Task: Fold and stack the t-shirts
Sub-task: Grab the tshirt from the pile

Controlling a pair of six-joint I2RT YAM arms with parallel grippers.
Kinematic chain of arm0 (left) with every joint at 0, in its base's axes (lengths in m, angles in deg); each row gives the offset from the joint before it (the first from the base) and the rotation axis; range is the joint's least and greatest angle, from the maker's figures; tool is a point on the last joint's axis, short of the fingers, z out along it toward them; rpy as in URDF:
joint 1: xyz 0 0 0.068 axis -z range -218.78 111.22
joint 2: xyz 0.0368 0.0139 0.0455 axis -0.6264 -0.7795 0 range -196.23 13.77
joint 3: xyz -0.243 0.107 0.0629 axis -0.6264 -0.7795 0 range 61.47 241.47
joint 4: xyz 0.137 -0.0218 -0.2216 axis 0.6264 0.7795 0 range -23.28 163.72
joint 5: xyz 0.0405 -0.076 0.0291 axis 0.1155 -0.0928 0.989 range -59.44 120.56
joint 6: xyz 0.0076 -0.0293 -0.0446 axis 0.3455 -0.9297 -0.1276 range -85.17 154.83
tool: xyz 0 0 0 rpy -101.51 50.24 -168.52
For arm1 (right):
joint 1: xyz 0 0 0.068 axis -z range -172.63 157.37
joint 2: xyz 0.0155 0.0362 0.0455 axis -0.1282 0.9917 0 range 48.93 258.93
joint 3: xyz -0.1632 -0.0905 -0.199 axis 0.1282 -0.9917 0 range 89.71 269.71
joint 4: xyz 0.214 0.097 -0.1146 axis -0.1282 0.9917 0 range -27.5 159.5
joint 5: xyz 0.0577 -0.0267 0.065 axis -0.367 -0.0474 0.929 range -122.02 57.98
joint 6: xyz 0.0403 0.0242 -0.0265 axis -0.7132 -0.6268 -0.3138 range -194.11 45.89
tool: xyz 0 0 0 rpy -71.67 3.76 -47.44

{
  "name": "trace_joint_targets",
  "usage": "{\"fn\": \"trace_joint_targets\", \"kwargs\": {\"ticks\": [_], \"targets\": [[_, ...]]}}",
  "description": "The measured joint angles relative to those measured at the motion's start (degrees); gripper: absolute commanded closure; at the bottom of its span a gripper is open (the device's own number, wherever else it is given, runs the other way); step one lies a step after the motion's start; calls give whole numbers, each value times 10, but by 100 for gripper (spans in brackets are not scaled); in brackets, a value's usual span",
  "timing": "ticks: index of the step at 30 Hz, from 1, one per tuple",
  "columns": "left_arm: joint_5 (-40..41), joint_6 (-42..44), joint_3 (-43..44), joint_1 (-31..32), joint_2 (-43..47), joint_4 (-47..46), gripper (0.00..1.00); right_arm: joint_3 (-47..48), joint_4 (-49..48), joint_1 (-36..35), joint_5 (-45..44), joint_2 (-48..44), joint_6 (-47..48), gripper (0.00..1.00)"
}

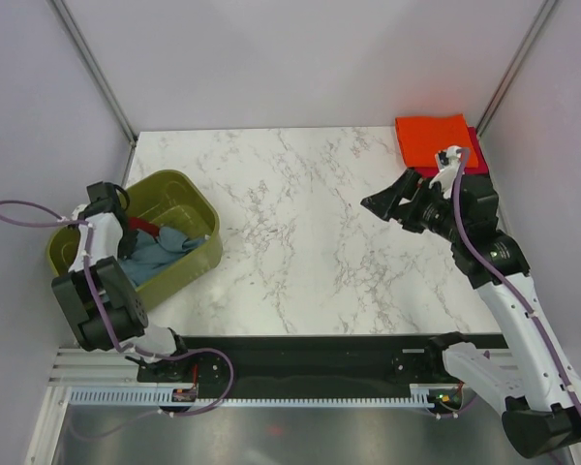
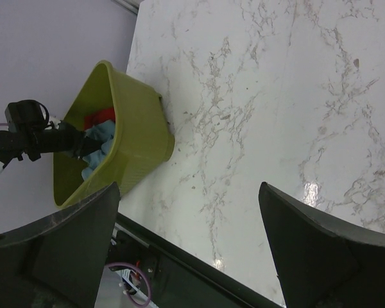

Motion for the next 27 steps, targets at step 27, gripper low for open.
{"fn": "trace_joint_targets", "kwargs": {"ticks": [27], "targets": [[-393, -93, 389, 233, 152, -303, 98, 6, 3, 0, 24, 31, 21, 2]]}}
